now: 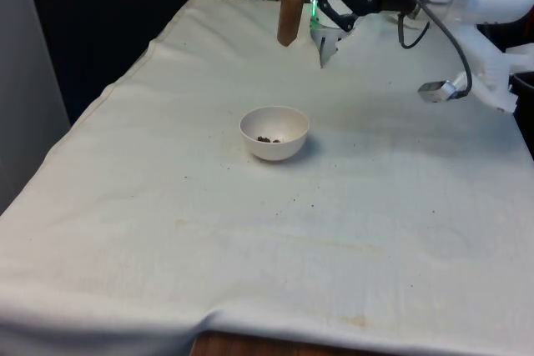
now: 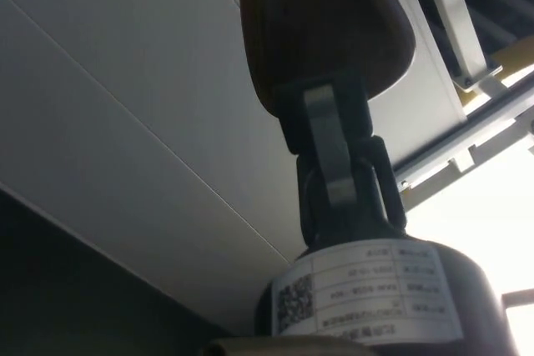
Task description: Pour the coffee beans from the cup into the bowl.
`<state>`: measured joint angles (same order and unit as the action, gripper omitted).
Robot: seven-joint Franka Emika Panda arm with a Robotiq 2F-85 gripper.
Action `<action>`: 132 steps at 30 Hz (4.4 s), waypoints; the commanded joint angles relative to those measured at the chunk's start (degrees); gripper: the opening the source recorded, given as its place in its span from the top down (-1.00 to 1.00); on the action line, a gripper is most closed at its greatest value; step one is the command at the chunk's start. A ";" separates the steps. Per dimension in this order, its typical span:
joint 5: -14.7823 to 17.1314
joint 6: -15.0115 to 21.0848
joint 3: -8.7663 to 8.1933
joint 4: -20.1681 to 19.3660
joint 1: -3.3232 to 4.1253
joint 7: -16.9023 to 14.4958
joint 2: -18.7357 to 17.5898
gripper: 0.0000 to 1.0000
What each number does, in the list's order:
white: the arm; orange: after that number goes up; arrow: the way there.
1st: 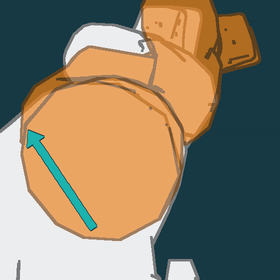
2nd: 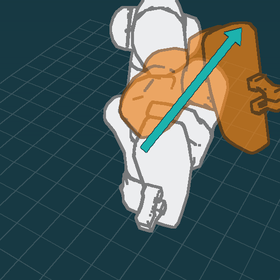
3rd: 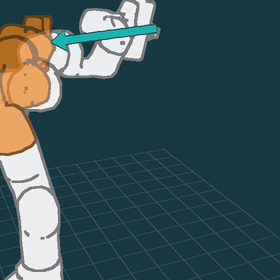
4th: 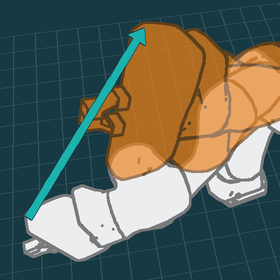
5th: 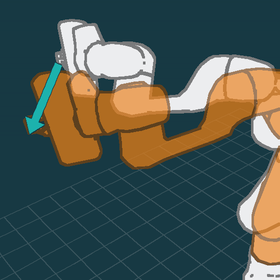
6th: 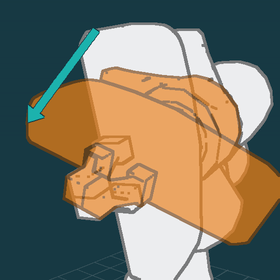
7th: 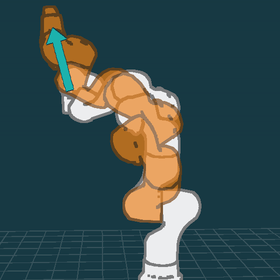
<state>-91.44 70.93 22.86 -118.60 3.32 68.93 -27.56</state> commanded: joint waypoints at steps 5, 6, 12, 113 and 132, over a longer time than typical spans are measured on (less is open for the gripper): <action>0.80 2.58 0.06 -0.40 -1.03 0.63 0.69 1.00; 0.92 2.86 -0.06 -0.40 -1.15 0.74 0.80 1.00; 1.72 5.04 -0.46 -0.92 -1.95 1.20 1.55 1.00; 14.73 41.60 -15.47 9.91 -5.33 1.83 0.11 1.00; 17.30 50.71 -19.60 11.12 -5.61 1.43 -0.74 1.00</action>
<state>-74.77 120.15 3.32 -107.77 -1.72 70.82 -27.96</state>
